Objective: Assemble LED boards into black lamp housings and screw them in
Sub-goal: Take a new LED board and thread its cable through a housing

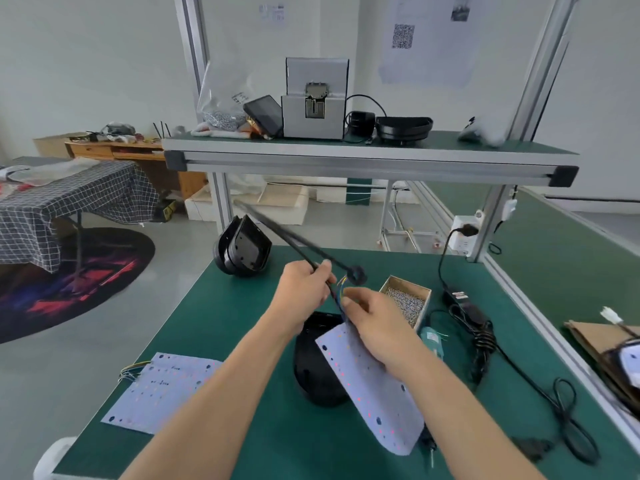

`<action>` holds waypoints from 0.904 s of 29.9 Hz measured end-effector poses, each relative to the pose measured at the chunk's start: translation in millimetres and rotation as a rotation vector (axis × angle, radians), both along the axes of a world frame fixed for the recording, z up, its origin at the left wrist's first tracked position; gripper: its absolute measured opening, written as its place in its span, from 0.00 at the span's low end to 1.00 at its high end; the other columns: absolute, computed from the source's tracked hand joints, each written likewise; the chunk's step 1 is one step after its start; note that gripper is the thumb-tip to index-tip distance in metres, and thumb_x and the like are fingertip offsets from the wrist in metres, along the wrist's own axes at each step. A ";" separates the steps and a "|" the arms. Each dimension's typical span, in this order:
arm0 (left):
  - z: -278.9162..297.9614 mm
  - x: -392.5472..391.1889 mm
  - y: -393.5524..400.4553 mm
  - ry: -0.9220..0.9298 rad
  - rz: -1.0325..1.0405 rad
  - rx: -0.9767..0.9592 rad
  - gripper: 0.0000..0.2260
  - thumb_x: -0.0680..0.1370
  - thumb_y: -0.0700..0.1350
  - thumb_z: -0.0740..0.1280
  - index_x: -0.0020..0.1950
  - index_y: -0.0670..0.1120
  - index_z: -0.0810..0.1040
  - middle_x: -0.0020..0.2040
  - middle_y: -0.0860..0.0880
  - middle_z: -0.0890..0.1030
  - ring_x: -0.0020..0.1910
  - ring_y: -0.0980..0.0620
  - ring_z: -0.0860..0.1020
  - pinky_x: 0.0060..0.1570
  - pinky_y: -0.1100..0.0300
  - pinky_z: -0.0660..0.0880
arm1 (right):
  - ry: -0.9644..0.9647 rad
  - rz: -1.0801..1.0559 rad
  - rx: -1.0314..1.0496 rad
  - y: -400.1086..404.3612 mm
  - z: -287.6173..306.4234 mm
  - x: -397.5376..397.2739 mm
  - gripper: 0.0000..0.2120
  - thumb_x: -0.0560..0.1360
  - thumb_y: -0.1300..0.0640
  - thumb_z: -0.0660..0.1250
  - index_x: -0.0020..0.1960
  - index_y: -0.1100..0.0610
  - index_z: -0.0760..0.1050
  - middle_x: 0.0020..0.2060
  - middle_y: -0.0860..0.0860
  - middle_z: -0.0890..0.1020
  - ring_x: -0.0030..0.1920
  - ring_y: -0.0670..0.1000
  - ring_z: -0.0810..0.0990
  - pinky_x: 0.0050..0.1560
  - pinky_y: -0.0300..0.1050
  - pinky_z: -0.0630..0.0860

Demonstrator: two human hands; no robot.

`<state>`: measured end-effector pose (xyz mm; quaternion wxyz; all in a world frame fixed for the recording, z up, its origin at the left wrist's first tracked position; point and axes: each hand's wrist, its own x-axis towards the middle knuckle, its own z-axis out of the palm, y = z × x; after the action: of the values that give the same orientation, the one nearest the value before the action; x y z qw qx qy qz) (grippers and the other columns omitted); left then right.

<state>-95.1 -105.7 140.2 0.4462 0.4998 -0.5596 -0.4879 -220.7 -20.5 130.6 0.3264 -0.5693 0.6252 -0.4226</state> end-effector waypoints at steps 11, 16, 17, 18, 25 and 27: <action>-25.7 16.3 -3.0 -0.078 -0.248 -0.165 0.05 0.84 0.40 0.66 0.55 0.46 0.82 0.33 0.51 0.80 0.33 0.55 0.77 0.38 0.64 0.74 | -0.426 0.026 0.142 -20.1 -19.2 -4.7 0.11 0.85 0.56 0.65 0.53 0.61 0.83 0.43 0.56 0.88 0.42 0.49 0.82 0.48 0.46 0.79; -56.1 37.6 2.5 -0.831 0.042 -0.121 0.16 0.82 0.55 0.66 0.54 0.42 0.81 0.48 0.47 0.82 0.49 0.45 0.80 0.47 0.56 0.74 | -0.435 0.047 0.155 -23.9 -19.7 -10.4 0.09 0.84 0.58 0.66 0.48 0.61 0.77 0.24 0.44 0.74 0.20 0.40 0.70 0.23 0.30 0.65; -62.0 39.7 5.8 -0.921 0.003 -0.082 0.21 0.82 0.60 0.66 0.53 0.41 0.79 0.48 0.45 0.82 0.48 0.44 0.79 0.46 0.55 0.74 | -0.437 0.062 0.157 -24.3 -18.6 -11.3 0.09 0.85 0.57 0.66 0.49 0.62 0.77 0.23 0.45 0.72 0.20 0.41 0.67 0.22 0.32 0.64; -67.2 40.3 9.0 -0.971 -0.055 -0.056 0.22 0.81 0.61 0.67 0.52 0.40 0.77 0.48 0.43 0.81 0.48 0.43 0.79 0.45 0.54 0.75 | -0.435 0.079 0.156 -24.6 -17.2 -11.7 0.09 0.85 0.57 0.65 0.50 0.62 0.76 0.22 0.46 0.71 0.19 0.42 0.66 0.22 0.33 0.63; -89.5 41.8 23.7 -0.526 -0.007 -0.029 0.11 0.75 0.45 0.71 0.45 0.41 0.71 0.37 0.47 0.74 0.33 0.51 0.69 0.25 0.68 0.63 | -0.388 0.081 0.076 -31.7 -23.3 -21.1 0.14 0.86 0.55 0.63 0.54 0.67 0.74 0.41 0.59 0.75 0.23 0.42 0.68 0.24 0.32 0.64; -90.7 41.9 27.8 -0.488 0.043 -0.087 0.08 0.77 0.41 0.71 0.46 0.43 0.72 0.35 0.49 0.74 0.32 0.52 0.69 0.25 0.68 0.64 | -0.358 0.078 0.044 -32.2 -27.3 -22.6 0.12 0.87 0.55 0.62 0.53 0.64 0.76 0.41 0.57 0.78 0.24 0.41 0.70 0.26 0.31 0.66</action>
<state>-53.3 -77.9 49.5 0.3293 0.5948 -0.6606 -0.3184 -243.3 -52.7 103.3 0.4610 -0.5015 0.5434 -0.4906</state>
